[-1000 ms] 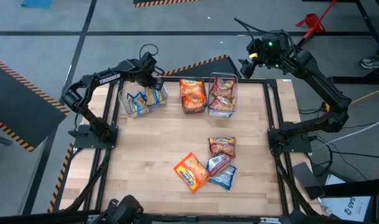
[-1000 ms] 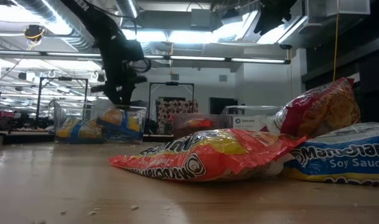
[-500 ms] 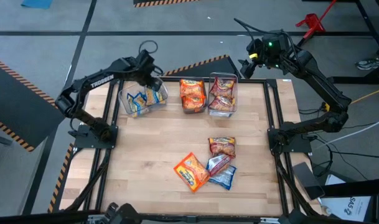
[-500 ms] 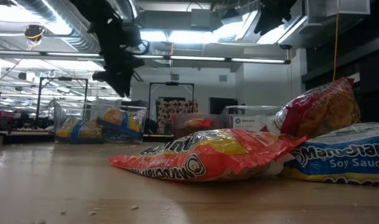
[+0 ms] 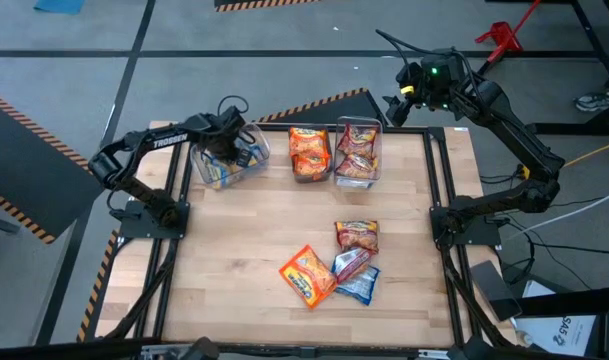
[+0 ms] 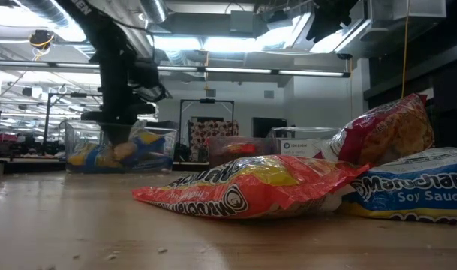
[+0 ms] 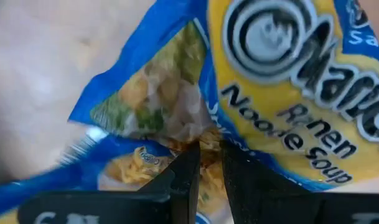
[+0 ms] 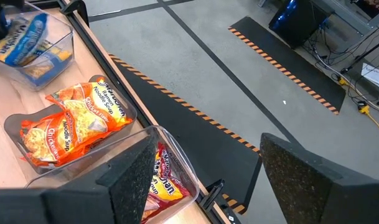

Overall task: Sort Maruchan noodles
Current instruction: Put the blue noodle pack into the left transparent bin

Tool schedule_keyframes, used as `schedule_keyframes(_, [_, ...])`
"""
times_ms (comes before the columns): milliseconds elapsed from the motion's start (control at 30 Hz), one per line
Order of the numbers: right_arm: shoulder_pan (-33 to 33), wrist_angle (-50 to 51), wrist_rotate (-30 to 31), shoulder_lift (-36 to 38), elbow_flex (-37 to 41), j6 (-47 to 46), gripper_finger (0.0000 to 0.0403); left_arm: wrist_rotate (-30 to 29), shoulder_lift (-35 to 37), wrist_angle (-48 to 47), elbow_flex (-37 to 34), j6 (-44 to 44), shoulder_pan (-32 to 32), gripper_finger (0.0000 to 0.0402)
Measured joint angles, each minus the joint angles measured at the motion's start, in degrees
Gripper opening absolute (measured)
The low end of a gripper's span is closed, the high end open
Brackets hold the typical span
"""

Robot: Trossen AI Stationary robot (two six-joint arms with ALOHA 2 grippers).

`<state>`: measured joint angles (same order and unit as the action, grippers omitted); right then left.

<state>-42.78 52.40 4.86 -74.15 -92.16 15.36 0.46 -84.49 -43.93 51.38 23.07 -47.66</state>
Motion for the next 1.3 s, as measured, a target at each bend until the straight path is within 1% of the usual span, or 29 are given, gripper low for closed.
schedule_keyframes(100, [0.0, 0.0, 0.02, 0.0, 0.0, -0.01, 0.0278, 3.74, 0.12, -0.15, 0.06, 0.8, 0.21, 0.006])
schedule_keyframes(167, [0.0, 0.0, 0.02, 0.0, 0.0, -0.07, 0.0278, 4.87, 0.32, -0.4, 1.28, 1.14, 0.69, 0.006])
schedule_keyframes(367, [0.0, 0.0, 0.0, 0.0, 0.0, -0.19, 0.0278, 4.86, 1.93, 0.24, 8.33, 2.02, 0.97, 0.006])
schedule_keyframes(467, [0.0, 0.0, 0.0, 0.0, 0.0, -1.19, 0.0278, 4.63, 2.15, 2.33, 10.33, 1.94, 0.99, 0.006])
schedule_keyframes(567, [0.0, 0.03, 0.0, 0.02, 0.0, -1.91, 0.0278, 3.43, 1.71, 3.36, 9.74, 1.77, 1.0, 0.006])
schedule_keyframes(667, [0.0, 0.17, 0.0, 0.02, 0.0, -1.97, 0.0278, 3.12, 0.65, 5.39, 7.67, 0.6, 0.96, 0.006])
schedule_keyframes(767, [0.0, 0.17, 0.0, 0.02, 0.0, -1.85, 0.0278, 3.48, -0.74, 9.7, 5.74, -0.06, 0.96, 0.006])
schedule_keyframes(900, [0.0, 0.13, 0.0, 0.02, 0.0, -1.68, 0.0278, 0.3, -2.84, 15.08, 4.07, -0.68, 0.65, 0.006])
schedule_keyframes(1100, [0.0, 0.13, 0.0, 0.02, 0.0, -1.65, 0.0278, 0.47, -5.62, 14.34, 4.01, 0.6, -0.46, 0.006])
schedule_keyframes(1300, [0.0, 0.11, 0.0, 0.02, 0.0, -1.62, 0.0278, 0.72, -5.14, 14.97, 4.14, 0.83, -0.47, 0.006])
